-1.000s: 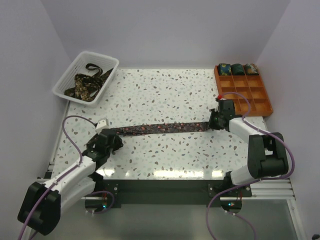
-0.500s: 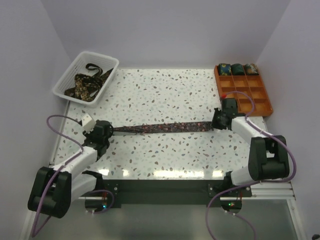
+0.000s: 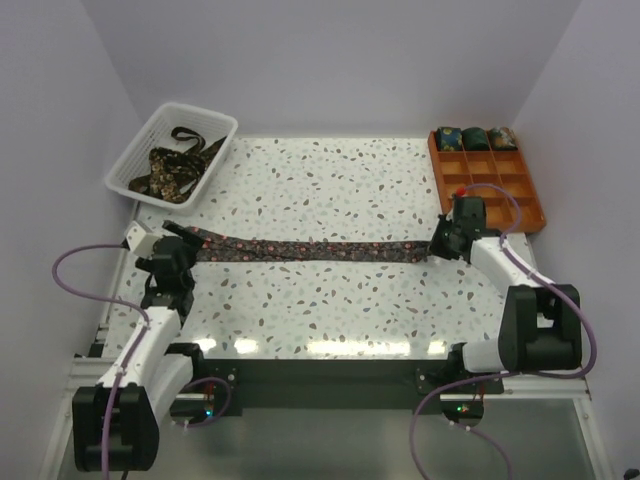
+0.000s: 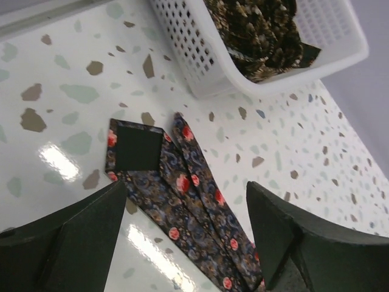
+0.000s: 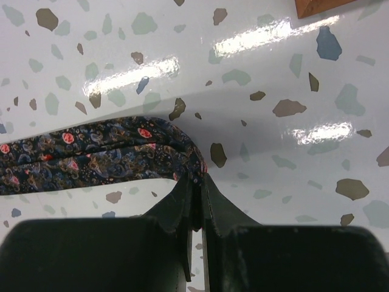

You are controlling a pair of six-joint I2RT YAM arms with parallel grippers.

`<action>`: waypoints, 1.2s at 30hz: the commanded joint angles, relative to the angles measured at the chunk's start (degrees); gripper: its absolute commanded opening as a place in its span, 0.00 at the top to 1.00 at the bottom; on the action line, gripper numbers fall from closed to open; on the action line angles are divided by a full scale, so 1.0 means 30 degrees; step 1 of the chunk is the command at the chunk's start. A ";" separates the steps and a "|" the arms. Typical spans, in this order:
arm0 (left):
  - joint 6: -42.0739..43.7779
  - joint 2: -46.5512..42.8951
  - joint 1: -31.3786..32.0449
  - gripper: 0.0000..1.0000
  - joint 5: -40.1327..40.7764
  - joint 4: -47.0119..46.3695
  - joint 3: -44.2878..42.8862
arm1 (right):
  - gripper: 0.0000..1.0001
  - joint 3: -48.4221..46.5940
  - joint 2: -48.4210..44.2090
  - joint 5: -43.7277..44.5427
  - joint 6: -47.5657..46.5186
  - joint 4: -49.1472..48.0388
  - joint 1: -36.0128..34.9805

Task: Roll the ties
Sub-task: Flatten the tie

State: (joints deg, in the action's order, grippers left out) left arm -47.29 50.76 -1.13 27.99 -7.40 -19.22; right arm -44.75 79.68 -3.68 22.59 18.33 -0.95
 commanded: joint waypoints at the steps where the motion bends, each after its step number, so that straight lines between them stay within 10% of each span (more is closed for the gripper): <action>1: -0.0965 -0.0893 -0.0123 0.13 -0.2588 0.1061 0.0605 | 1.00 0.0210 -0.0428 -0.0646 0.0498 -0.0601 0.0024; 18: 0.5244 0.8330 -0.0152 0.39 -0.2972 -0.2453 -0.4636 | 0.99 0.0767 -0.0895 -0.1526 0.0146 -0.1363 0.0024; 36: 0.1086 1.2375 -0.1294 0.49 -0.2560 -0.4037 -0.5721 | 1.00 0.1031 -0.1042 -0.1614 -0.0059 -0.1480 0.0053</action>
State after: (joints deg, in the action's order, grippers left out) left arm -41.43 86.94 -4.14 19.68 -14.76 -34.35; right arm -41.69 78.02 -7.29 22.92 15.22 -0.95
